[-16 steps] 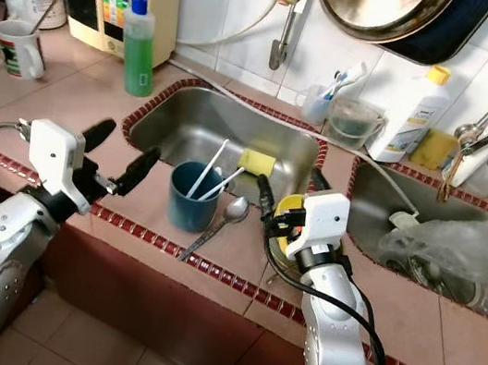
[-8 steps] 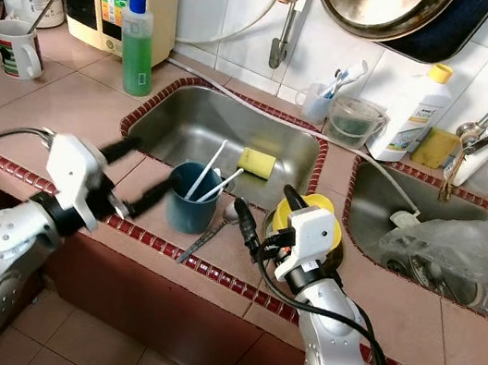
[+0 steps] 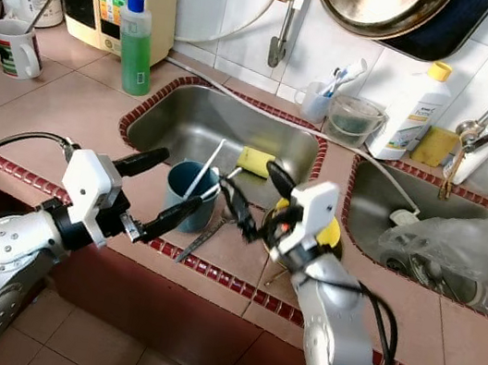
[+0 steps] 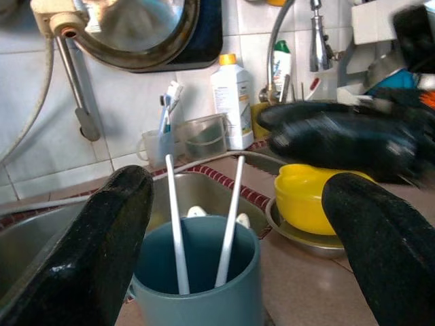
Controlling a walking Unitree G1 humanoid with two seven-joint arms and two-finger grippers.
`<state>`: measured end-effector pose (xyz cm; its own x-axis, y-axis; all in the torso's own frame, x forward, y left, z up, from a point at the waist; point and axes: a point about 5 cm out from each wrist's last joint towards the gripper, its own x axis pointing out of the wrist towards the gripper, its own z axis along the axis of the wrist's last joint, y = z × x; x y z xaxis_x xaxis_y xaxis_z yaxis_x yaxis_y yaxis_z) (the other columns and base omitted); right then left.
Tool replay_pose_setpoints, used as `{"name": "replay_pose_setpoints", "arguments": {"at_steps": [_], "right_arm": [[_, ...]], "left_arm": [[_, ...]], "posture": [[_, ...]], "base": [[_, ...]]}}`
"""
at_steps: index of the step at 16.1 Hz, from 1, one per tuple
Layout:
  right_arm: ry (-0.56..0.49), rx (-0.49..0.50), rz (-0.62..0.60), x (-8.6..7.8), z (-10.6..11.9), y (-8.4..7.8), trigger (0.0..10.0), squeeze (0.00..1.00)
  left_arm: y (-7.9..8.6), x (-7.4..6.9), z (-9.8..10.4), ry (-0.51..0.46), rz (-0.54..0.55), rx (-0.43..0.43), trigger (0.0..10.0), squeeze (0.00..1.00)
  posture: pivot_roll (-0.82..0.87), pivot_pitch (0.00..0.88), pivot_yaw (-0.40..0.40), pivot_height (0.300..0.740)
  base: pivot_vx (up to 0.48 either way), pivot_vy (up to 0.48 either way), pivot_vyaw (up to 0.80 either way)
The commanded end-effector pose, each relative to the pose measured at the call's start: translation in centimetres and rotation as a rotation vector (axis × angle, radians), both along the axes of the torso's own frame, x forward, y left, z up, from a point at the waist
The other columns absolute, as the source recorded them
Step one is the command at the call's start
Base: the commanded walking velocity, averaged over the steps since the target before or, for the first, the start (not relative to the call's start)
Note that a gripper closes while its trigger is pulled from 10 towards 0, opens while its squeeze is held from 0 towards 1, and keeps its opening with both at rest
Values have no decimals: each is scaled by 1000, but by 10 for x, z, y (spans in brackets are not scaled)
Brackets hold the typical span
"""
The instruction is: Kitchen organization
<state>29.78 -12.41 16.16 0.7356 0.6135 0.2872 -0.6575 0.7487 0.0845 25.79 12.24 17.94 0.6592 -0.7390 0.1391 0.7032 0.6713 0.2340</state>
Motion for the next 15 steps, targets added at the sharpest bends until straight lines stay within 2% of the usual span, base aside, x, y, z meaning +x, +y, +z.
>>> {"name": "replay_pose_setpoints", "arguments": {"at_steps": [1,4,6,9,13,15], "right_arm": [[14,17,-8,3,1,-7,10000,0],[78,106,-5,12,-3,-11,10000,0],[146,215,55,15,-5,-9,10000,0],[188,296,95,20,-7,-9,10000,0],[246,323,135,23,-15,-4,10000,0],[274,306,140,26,-21,-3,10000,0]], "left_arm": [[-4,-4,2,-4,-25,11,10000,0],[5,-8,4,2,-43,22,10000,0],[9,-8,6,0,-43,35,10000,0],[10,-8,8,-2,-38,38,10000,0],[10,-7,13,-15,-32,28,10000,0],[9,-6,15,-22,-31,20,10000,0]], "posture": [[133,0,-91,740],[140,0,-94,740],[148,0,-98,740],[158,0,-100,740],[165,0,-104,740],[167,0,-111,740]], "base": [[0,0,0],[0,0,0],[0,0,0],[0,0,0],[0,0,0],[0,0,0]]}}
